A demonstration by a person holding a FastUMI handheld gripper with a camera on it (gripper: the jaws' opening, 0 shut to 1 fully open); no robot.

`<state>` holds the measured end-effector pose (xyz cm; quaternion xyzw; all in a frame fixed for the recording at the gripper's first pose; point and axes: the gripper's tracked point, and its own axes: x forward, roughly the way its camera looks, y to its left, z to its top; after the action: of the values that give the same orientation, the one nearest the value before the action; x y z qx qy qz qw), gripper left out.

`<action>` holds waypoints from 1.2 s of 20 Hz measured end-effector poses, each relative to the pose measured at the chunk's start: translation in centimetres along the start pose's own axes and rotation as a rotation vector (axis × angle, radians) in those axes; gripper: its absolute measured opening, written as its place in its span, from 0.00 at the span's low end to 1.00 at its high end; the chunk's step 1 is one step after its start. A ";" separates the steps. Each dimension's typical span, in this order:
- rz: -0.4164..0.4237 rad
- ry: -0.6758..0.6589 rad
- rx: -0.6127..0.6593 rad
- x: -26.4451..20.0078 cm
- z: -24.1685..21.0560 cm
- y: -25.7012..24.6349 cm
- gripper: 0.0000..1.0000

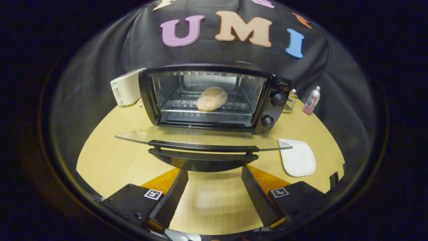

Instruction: Open the toaster oven, put the food inside, and close the toaster oven door.

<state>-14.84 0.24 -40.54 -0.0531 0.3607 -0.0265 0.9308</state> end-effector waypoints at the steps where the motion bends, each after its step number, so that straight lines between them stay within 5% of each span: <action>1: 0.002 -0.007 0.009 0.3 0.6 0.1 1.00; 24: 0.008 -0.133 0.151 3.9 10.3 0.1 1.00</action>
<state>-5.01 0.80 -35.54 0.0169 0.2953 -0.0462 0.9541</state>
